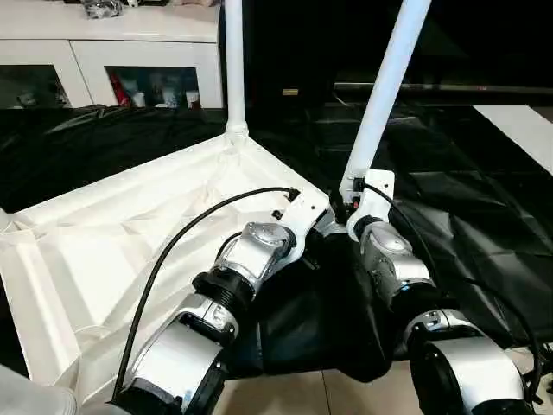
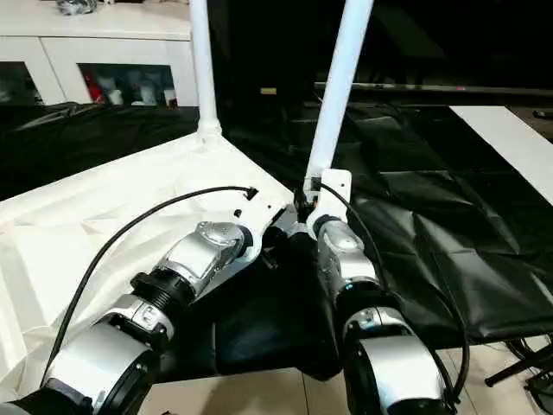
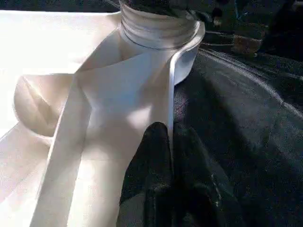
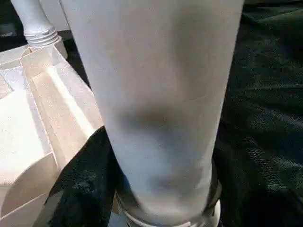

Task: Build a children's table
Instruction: Rotate leg to tighten

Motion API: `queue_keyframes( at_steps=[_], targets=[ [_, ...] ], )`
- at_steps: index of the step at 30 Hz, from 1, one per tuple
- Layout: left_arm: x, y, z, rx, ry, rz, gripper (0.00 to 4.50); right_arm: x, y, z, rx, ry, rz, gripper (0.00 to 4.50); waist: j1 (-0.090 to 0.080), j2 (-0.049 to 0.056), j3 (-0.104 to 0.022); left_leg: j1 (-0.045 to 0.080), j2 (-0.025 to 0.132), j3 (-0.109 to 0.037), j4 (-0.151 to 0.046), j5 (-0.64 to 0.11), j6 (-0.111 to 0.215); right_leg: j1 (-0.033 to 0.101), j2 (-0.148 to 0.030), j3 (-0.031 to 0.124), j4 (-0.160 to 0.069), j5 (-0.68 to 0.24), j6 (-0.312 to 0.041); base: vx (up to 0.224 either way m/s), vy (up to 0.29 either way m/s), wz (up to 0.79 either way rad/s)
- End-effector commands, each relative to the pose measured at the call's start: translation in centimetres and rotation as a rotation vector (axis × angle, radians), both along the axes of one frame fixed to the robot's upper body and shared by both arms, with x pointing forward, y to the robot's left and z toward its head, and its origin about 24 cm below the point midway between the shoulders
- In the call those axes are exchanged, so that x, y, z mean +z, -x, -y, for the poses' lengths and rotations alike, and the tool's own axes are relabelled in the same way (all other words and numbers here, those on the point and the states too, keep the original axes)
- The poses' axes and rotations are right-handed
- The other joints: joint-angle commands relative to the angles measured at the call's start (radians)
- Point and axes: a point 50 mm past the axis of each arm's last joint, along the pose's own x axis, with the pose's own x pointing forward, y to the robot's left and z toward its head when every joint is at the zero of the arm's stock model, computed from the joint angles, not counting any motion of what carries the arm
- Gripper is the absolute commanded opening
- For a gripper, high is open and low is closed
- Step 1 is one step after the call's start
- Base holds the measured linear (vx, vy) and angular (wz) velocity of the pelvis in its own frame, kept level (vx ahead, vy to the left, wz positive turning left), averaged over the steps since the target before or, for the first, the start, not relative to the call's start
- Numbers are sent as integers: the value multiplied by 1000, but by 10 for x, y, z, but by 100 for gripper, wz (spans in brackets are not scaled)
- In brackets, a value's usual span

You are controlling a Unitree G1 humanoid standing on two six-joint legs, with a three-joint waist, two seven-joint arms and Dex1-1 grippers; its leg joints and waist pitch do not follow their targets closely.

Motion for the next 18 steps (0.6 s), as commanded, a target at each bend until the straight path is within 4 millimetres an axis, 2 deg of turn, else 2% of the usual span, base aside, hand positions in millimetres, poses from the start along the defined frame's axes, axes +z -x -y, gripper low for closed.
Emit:
queue_keyframes(
  at_steps=[1,5,6,9,11,12,15,16,18],
  targets=[
    [4,-6,-7,35,-7,32,0,-37,19,6,-18,43,-174,248,0,-4,-44,12,19,-19,-72,-394,18,15,-58,35,-107,-476,-110,0,0,0],
    [5,-8,-9,31,-11,34,0,-29,14,1,27,-65,-125,248,-1,-4,-44,12,19,-20,-73,-410,20,13,-59,34,-111,-497,-101,0,0,0],
    [5,-8,-9,29,-12,35,0,-27,14,0,34,-80,-119,304,-1,-5,-43,12,19,-21,-74,-414,23,14,-59,34,-112,-503,-100,0,0,0],
    [7,-9,-11,11,-12,40,0,-17,8,0,59,-106,-63,319,-1,-5,-44,11,21,-21,-76,-407,25,14,-60,34,-112,-495,-107,0,0,0],
    [8,-11,-14,1,-14,45,0,-7,4,-1,115,-116,-7,336,-2,-5,-46,4,21,-23,-77,-395,26,19,-61,34,-109,-481,-112,0,0,0],
    [9,-11,-15,-2,-16,47,0,-4,3,-1,131,-114,9,350,-3,-7,-48,-1,21,-22,-77,-373,32,23,-62,35,-105,-453,-118,0,0,0],
    [10,-13,-18,-4,-17,50,0,4,1,1,187,-109,55,371,3,-6,-58,-8,27,-16,-71,-273,54,26,-61,41,-85,-302,-171,0,0,0],
    [11,-13,-20,-9,-18,53,0,8,0,3,211,-106,75,371,4,-8,-58,-11,25,-12,-67,-249,65,26,-60,41,-82,-272,-187,0,0,0],
    [12,-14,-23,-27,-21,62,0,13,0,8,260,-104,101,393,8,-9,-58,-12,25,-9,-65,-229,78,27,-61,41,-82,-257,-196,0,0,0]
  ],
)
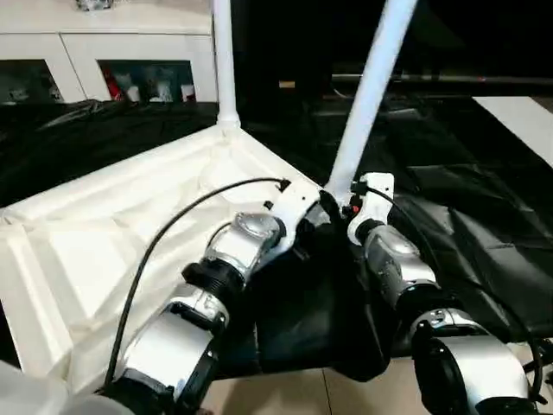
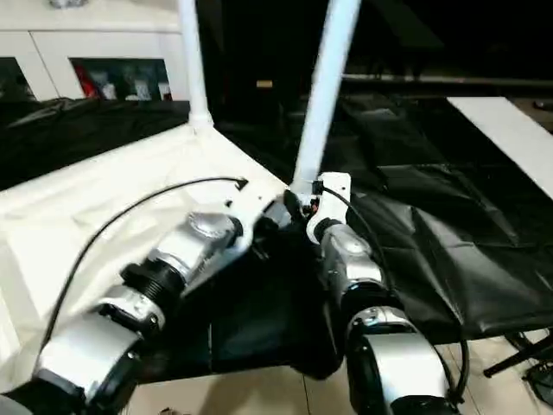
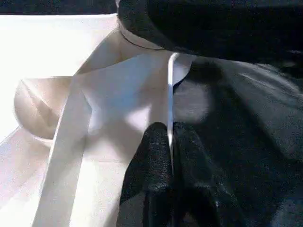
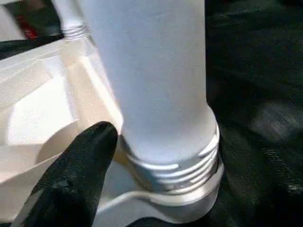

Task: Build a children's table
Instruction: Rotate leg to tighten

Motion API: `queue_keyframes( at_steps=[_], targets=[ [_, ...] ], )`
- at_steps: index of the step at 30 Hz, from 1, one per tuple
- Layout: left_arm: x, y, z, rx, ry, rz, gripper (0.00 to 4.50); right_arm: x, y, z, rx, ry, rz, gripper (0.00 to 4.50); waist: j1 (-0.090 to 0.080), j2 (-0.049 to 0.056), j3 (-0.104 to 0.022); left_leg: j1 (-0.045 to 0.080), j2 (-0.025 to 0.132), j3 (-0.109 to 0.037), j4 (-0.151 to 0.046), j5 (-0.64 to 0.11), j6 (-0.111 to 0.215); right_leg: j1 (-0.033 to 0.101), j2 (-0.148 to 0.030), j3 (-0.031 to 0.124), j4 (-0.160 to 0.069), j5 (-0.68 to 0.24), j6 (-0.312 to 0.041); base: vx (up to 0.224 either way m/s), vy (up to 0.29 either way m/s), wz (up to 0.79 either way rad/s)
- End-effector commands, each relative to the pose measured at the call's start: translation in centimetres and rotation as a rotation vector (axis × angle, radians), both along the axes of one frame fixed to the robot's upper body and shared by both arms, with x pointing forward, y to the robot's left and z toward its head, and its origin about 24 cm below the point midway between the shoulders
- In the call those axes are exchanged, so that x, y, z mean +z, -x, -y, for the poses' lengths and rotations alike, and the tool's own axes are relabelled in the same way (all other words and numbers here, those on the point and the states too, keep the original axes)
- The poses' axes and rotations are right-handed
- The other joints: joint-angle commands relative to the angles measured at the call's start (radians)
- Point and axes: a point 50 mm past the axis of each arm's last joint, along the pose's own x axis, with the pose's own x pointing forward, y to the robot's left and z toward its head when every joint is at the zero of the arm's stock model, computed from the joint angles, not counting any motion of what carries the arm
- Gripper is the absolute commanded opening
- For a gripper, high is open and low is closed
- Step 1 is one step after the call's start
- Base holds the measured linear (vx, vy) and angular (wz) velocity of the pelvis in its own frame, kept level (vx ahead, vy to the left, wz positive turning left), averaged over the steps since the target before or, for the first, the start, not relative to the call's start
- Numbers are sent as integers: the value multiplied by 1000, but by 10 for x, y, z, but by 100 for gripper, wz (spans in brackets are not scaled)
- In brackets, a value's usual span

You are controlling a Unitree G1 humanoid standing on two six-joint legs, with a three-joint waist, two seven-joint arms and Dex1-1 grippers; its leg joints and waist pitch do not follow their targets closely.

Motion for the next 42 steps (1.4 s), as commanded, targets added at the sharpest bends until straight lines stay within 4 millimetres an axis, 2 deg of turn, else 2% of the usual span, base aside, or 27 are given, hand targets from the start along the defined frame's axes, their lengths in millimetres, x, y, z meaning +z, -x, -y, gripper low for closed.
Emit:
queue_keyframes(
  at_steps=[1,4,7,8,9,10,11,12,13,14,16,17,18,20,21,22,25,26,28,29,32,39,42],
  targets=[
    [1,-2,-4,-19,-9,15,0,10,-2,2,53,2,46,406,11,-8,-64,8,25,-10,-59,-202,86,49,-61,43,-73,-243,-202,0,0,0],
    [2,0,-5,-101,-9,34,0,14,3,9,180,29,77,430,16,-11,-65,5,26,-9,-56,-152,115,54,-59,44,-62,-156,-223,0,0,0],
    [2,4,-7,-182,-11,28,0,16,12,19,308,91,97,447,18,-10,-64,8,28,-7,-55,-145,121,53,-60,45,-59,-136,-240,0,0,0],
    [1,8,-12,-255,-23,14,0,17,18,26,383,130,98,447,27,-7,-63,10,28,-8,-56,-146,124,57,-59,44,-62,-143,-232,0,0,0],
    [0,11,-15,-303,-33,1,0,18,23,30,433,154,96,447,32,-10,-61,9,31,-8,-57,-142,127,59,-58,46,-60,-134,-229,0,0,0],
    [0,14,-20,-367,-42,-12,0,19,28,34,479,179,91,447,33,-9,-63,14,31,-5,-55,-153,122,53,-59,49,-59,-132,-237,0,0,0],
    [-1,19,-25,-431,-52,-28,0,20,32,39,522,201,85,447,36,-11,-61,12,29,-9,-58,-153,122,59,-57,46,-61,-140,-231,0,0,0],
    [0,21,-27,-479,-50,-23,0,21,35,41,550,211,81,447,34,0,-61,12,32,-7,-58,-154,115,55,-60,50,-58,-139,-233,0,0,0],
    [1,23,-29,-507,-49,-20,0,21,37,43,566,216,78,447,35,-2,-62,13,33,-10,-60,-157,112,58,-59,48,-60,-135,-231,0,0,0],
    [3,31,-37,-621,-30,-26,0,24,45,48,631,232,66,447,35,-3,-63,14,36,-10,-60,-157,104,58,-59,49,-55,-114,-239,0,0,0],
    [5,34,-42,-662,-24,-42,0,25,48,49,655,235,64,447,36,5,-61,17,37,-4,-61,-175,91,54,-54,49,-54,-106,-250,0,0,0],
    [6,36,-45,-680,-21,-55,0,26,49,50,666,236,64,447,35,4,-60,17,36,-3,-60,-188,87,52,-54,49,-55,-116,-251,0,0,0],
    [6,36,-45,-680,-21,-55,0,26,49,50,666,236,64,447,36,6,-58,19,38,-3,-63,-213,72,50,-56,50,-59,-155,-244,0,0,0],
    [8,37,-55,-695,-36,-73,0,26,56,49,729,239,57,447,40,3,-58,23,37,-5,-65,-236,52,50,-58,50,-65,-204,-228,0,0,0],
    [9,38,-58,-698,-40,-78,0,26,60,49,759,243,49,447,39,3,-56,20,37,-5,-67,-236,46,50,-59,52,-64,-215,-222,0,0,0],
    [10,39,-61,-703,-41,-84,0,25,64,48,802,248,36,447,41,0,-57,21,38,-6,-67,-234,42,51,-58,51,-64,-211,-218,0,0,0],
    [11,40,-64,-715,-40,-92,0,25,70,47,857,252,18,447,43,1,-58,19,36,-5,-65,-214,48,52,-56,52,-61,-187,-215,0,0,0],
    [12,41,-64,-721,-40,-95,0,25,72,46,873,252,12,447,42,-5,-58,16,35,-5,-64,-207,52,54,-57,52,-60,-184,-214,0,0,0],
    [12,42,-65,-730,-37,-99,0,26,72,46,877,256,12,447,44,-2,-59,17,34,-6,-63,-205,51,53,-60,52,-60,-195,-213,0,0,0],
    [13,44,-66,-740,-32,-103,0,27,72,45,879,264,17,447,43,-5,-59,16,34,-6,-62,-195,52,53,-59,52,-60,-192,-211,0,0,0],
    [13,44,-65,-737,-28,-95,0,26,69,41,886,278,20,447,43,-1,-60,18,35,-6,-62,-185,51,51,-58,52,-57,-185,-216,0,0,0],
    [13,43,-64,-727,-33,-84,0,24,65,33,889,298,36,447,44,-3,-63,18,33,-5,-58,-162,56,54,-56,52,-50,-136,-227,0,0,0],
    [13,43,-65,-724,-36,-81,0,24,64,31,890,299,39,421,44,-3,-63,18,32,-5,-57,-162,54,53,-57,52,-50,-145,-228,0,0,0]
  ],
)
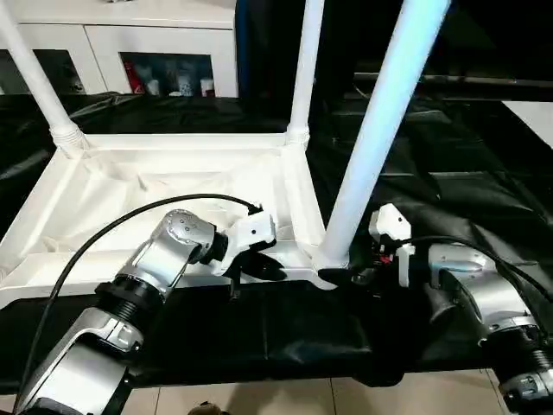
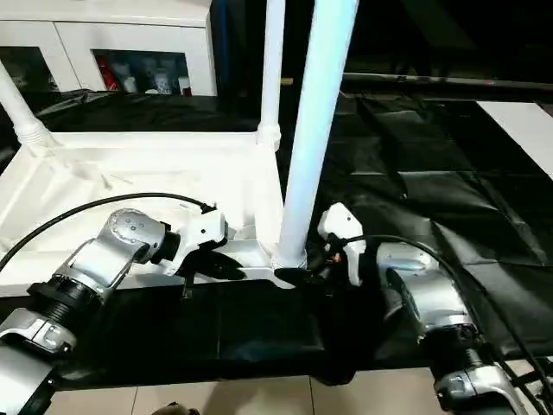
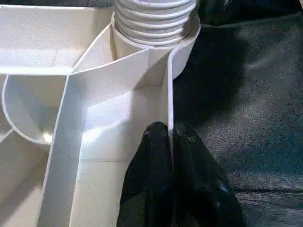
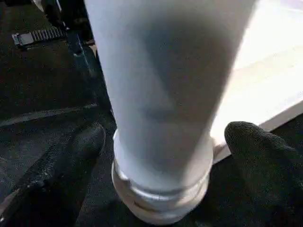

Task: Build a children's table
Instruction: Rotate leg to tighten

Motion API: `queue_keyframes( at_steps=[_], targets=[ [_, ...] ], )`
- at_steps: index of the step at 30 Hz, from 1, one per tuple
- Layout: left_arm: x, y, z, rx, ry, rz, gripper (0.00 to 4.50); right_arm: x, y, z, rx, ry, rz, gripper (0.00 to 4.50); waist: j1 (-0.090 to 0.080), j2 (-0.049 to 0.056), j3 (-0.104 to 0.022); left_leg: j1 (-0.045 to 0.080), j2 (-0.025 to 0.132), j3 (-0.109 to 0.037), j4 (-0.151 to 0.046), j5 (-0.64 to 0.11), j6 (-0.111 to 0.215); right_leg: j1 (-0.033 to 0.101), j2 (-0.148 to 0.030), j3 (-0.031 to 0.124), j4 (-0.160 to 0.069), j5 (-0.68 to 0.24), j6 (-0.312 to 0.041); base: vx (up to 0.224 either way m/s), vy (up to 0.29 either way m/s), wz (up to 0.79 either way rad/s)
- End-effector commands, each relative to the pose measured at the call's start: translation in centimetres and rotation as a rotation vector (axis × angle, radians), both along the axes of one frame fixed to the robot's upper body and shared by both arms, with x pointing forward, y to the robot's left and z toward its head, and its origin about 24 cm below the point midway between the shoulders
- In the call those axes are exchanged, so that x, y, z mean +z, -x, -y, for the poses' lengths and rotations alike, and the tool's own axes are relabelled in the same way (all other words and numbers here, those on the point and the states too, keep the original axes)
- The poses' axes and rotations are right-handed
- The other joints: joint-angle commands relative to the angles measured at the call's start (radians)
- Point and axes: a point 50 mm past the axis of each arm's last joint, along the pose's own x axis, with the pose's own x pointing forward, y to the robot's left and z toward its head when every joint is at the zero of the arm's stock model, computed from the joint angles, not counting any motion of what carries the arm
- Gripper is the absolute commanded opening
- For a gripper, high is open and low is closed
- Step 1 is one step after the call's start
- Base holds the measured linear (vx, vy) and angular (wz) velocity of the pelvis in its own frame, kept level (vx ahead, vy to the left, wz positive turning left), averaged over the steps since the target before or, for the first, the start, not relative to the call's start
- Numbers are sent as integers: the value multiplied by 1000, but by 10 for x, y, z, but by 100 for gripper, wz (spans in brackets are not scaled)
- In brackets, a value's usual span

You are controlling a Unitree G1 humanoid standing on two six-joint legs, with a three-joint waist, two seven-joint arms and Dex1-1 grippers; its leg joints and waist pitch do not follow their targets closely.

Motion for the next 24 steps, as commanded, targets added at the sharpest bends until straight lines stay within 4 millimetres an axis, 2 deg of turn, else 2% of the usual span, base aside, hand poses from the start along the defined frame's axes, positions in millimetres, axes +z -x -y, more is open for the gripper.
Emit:
queue_keyframes(
  at_steps=[1,3,6,8,10,15,22,24],
  targets=[
    [4,2,8,-46,8,19,0,3,-2,-1,7,10,23,411,-4,-5,-65,18,31,-10,-56,-163,54,53,-56,50,-50,-141,-227,0,0,0],
    [4,2,8,-43,5,21,0,3,-4,-3,7,2,27,404,-3,-7,-65,17,31,-10,-56,-164,53,54,-56,50,-49,-142,-224,0,0,0],
    [4,2,7,-40,5,21,0,2,-5,-4,6,-5,28,367,-4,-5,-64,17,31,-11,-56,-176,50,52,-57,51,-50,-159,-222,0,0,0],
    [3,2,7,-39,3,20,0,1,-5,-6,6,-6,25,364,-4,-6,-63,17,30,-11,-56,-184,45,52,-57,51,-51,-176,-217,0,0,0],
    [3,2,7,-38,2,19,0,0,-6,-7,8,-5,24,330,-4,-6,-62,17,30,-11,-56,-197,40,51,-58,51,-54,-197,-213,0,0,0],
    [3,1,7,-36,0,21,0,-2,-6,-7,17,9,22,286,-4,-5,-63,18,30,-12,-55,-198,36,51,-56,52,-52,-192,-209,0,0,0],
    [2,1,8,-27,3,18,0,-8,-7,-6,-13,7,8,270,-6,-5,-64,17,30,-12,-54,-194,42,52,-56,51,-51,-184,-217,0,0,0],
    [0,-2,10,28,8,15,0,-18,-12,-4,-138,-2,-24,269,-9,-5,-63,16,29,-12,-55,-202,36,50,-57,51,-52,-201,-215,0,0,0]
  ],
)
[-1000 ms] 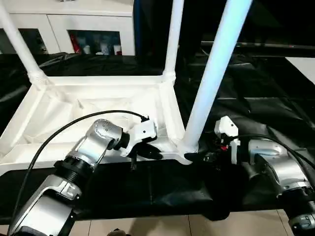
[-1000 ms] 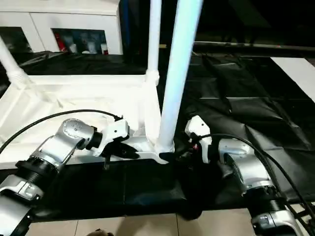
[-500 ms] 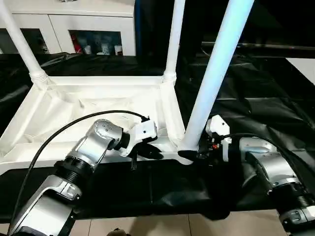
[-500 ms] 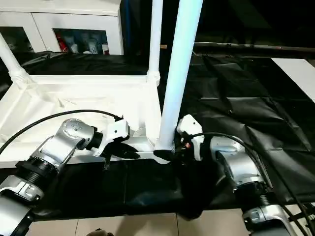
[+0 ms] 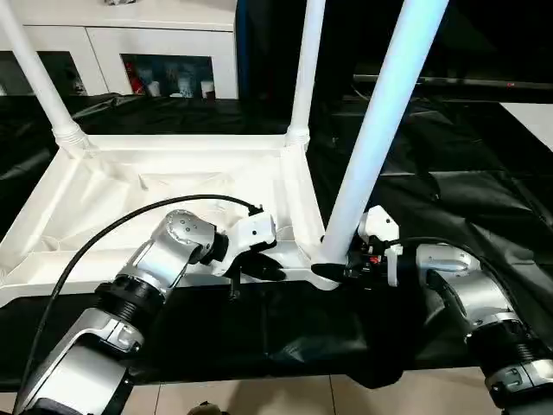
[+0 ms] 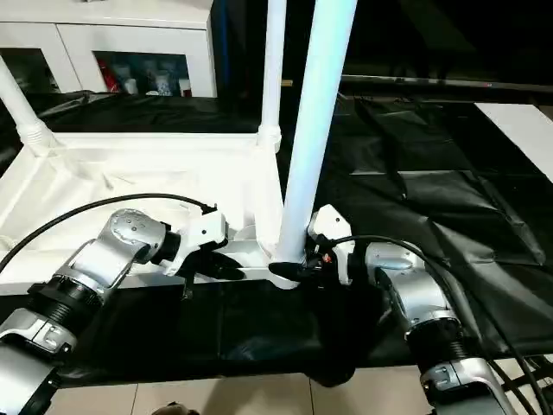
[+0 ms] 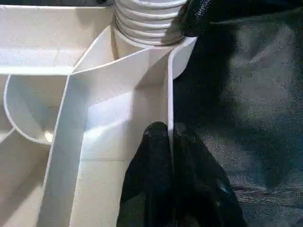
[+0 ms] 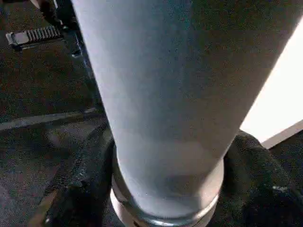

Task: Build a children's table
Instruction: Rotate leg to tighten

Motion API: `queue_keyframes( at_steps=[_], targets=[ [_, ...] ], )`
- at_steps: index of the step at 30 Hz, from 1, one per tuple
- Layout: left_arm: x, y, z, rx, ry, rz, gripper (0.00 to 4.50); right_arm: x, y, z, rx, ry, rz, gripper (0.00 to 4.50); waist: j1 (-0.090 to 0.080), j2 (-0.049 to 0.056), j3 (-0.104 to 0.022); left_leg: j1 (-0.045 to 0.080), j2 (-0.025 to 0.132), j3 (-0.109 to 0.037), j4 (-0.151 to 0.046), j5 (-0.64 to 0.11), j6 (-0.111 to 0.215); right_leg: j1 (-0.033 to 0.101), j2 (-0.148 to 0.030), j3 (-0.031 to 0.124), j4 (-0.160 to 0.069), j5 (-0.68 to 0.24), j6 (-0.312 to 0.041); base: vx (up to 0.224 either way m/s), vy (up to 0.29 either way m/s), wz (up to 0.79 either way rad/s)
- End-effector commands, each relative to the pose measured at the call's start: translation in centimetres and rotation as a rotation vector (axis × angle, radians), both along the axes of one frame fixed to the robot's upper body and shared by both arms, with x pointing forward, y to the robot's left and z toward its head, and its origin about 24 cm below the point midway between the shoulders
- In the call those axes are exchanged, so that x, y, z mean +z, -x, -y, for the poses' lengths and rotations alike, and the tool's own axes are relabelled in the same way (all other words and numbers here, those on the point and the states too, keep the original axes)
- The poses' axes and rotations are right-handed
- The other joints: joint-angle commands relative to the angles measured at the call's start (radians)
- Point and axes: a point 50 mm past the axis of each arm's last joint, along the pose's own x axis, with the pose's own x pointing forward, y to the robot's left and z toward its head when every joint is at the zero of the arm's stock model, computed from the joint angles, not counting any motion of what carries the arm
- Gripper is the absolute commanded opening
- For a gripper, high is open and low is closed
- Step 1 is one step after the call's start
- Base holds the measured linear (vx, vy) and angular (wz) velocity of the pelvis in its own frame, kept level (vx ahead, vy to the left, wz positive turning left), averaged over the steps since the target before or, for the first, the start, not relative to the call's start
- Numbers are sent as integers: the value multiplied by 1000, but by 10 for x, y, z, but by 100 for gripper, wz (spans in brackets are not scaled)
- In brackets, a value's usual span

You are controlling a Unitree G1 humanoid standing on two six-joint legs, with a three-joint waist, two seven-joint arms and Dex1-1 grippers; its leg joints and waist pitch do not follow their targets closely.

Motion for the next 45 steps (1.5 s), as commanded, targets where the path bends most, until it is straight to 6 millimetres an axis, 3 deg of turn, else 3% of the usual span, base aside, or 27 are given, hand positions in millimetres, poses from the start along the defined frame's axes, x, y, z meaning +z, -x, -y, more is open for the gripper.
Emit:
queue_keyframes(
  at_steps=[1,3,4,5,6,9,12,15,18,19,21,26,29,32,33,34,37,40,41,45],
  targets=[
    [0,-4,9,52,16,2,0,-12,-8,7,-173,24,-42,269,-8,-3,-60,16,27,-13,-66,-222,26,49,-57,48,-66,-232,-211,0,0,0],
    [-1,-9,11,119,18,9,0,-18,-11,9,-255,34,-53,269,-17,-3,-57,21,27,-13,-67,-259,9,45,-57,48,-75,-302,-196,0,0,0],
    [-3,-20,17,272,38,33,0,-29,-16,9,-405,38,-89,269,-23,-1,-55,21,24,-14,-67,-274,-1,44,-57,48,-80,-334,-186,0,0,0],
    [-3,-20,17,272,38,33,0,-29,-16,9,-405,38,-89,269,-25,-2,-54,22,23,-14,-67,-285,-7,43,-56,47,-82,-357,-181,0,0,0],
    [-5,-28,24,405,54,44,0,-36,-21,7,-542,44,-105,269,-25,-3,-56,24,22,-16,-67,-294,-12,43,-57,45,-86,-389,-168,0,0,0],
    [-10,-35,40,577,50,56,0,-42,-29,-3,-774,49,-117,269,-30,-3,-58,24,21,-18,-67,-296,-24,39,-56,47,-88,-388,-159,0,0,0],
    [-11,-36,53,632,75,40,0,-41,-34,-16,-838,31,-115,269,-32,-6,-60,20,17,-17,-65,-281,-1,43,-56,46,-90,-369,-152,0,0,0],
    [-11,-35,68,620,66,72,0,-32,-41,-42,-783,-9,-68,269,-36,-6,-59,18,13,-15,-63,-288,18,40,-55,43,-97,-398,-141,0,0,0],
    [-11,-36,69,621,53,89,0,-28,-43,-49,-761,-36,-64,269,-39,-5,-59,17,15,-17,-66,-290,26,41,-53,41,-99,-401,-130,0,0,0],
    [-12,-37,66,624,39,96,0,-25,-45,-51,-749,-62,-62,325,-40,-7,-58,14,16,-18,-67,-295,28,42,-54,40,-98,-400,-132,0,0,0],
    [-13,-38,62,625,23,105,0,-21,-47,-52,-734,-106,-59,339,-42,-6,-59,15,17,-19,-68,-309,29,41,-53,40,-98,-406,-133,0,0,0],
    [-13,-38,52,547,28,127,0,1,-52,-44,-651,-152,63,378,-50,-8,-60,6,17,-23,-70,-305,32,45,-57,38,-97,-411,-125,0,0,0],
    [-12,-36,49,500,41,116,0,6,-48,-39,-546,-140,93,382,-45,-10,-61,10,19,-18,-65,-265,53,44,-55,42,-91,-335,-153,0,0,0],
    [-11,-29,39,377,57,88,0,7,-30,-21,-319,-94,72,382,-35,-12,-62,4,20,-16,-63,-215,87,56,-54,43,-82,-254,-168,0,0,0],
    [-10,-28,37,345,57,88,0,7,-24,-13,-263,-68,73,382,-30,-3,-61,6,22,-17,-62,-203,95,56,-53,44,-77,-229,-179,0,0,0],
    [-10,-27,35,320,51,81,0,7,-22,-10,-243,-58,71,382,-33,-4,-63,5,23,-14,-61,-201,99,54,-53,45,-77,-215,-186,0,0,0],
    [-6,-12,25,104,64,37,0,10,-13,5,-157,-19,59,382,-31,2,-64,8,28,-18,-65,-205,82,55,-56,45,-69,-182,-223,0,0,0],
    [-2,-4,22,20,97,-13,0,12,-8,8,-110,2,61,382,-36,3,-64,12,30,-15,-66,-207,70,54,-52,47,-64,-146,-249,0,0,0],
    [-1,-2,21,-2,94,-28,0,12,-6,7,-87,6,54,382,-30,7,-64,19,31,-11,-64,-214,69,48,-52,48,-64,-141,-259,0,0,0],
    [0,6,15,-64,80,-83,0,11,2,6,-16,35,28,382,-10,8,-57,23,34,-9,-70,-256,44,46,-55,51,-71,-223,-231,0,0,0]
  ],
)
